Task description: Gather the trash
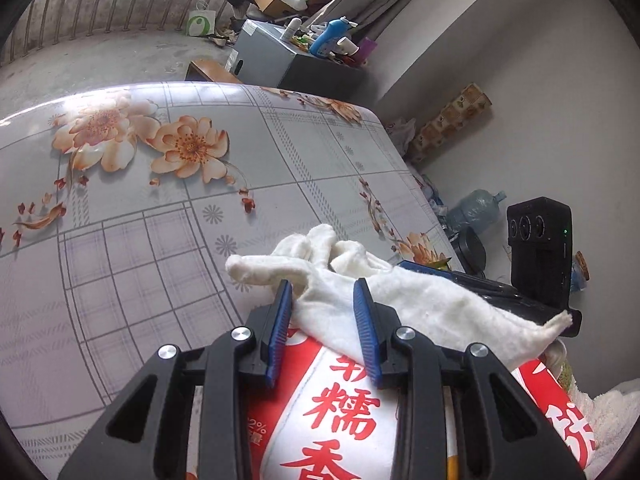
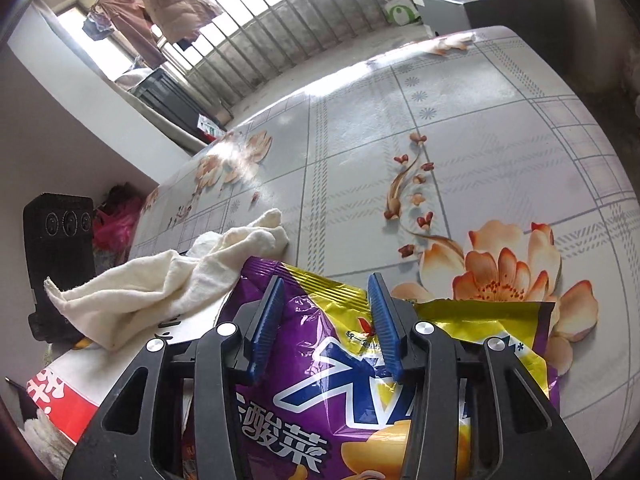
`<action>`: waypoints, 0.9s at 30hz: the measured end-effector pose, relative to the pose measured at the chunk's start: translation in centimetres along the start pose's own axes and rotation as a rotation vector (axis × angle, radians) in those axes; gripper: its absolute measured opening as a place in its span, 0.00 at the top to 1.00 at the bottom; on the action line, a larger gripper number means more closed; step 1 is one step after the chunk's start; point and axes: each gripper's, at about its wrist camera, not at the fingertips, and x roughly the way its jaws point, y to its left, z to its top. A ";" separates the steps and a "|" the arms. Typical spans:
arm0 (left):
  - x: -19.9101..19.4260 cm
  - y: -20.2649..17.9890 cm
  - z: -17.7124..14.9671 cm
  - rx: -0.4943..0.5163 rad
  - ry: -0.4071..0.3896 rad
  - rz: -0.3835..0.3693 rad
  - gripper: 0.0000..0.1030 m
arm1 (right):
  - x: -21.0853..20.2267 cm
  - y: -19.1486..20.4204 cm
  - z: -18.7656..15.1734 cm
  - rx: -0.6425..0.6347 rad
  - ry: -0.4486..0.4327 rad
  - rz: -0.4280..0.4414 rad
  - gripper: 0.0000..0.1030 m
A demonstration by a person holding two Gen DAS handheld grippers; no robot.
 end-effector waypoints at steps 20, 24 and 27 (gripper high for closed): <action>-12.6 -3.0 -6.7 -0.041 -0.283 0.145 0.68 | -10.0 -0.7 -3.3 0.034 -0.127 0.014 0.51; -15.3 -4.0 -11.5 -0.043 -0.305 0.172 0.65 | -12.9 -1.2 -7.5 0.044 -0.130 0.021 0.45; -16.2 -4.6 -16.2 -0.069 -0.280 0.178 0.61 | -13.5 -1.3 -11.4 0.056 -0.105 0.003 0.43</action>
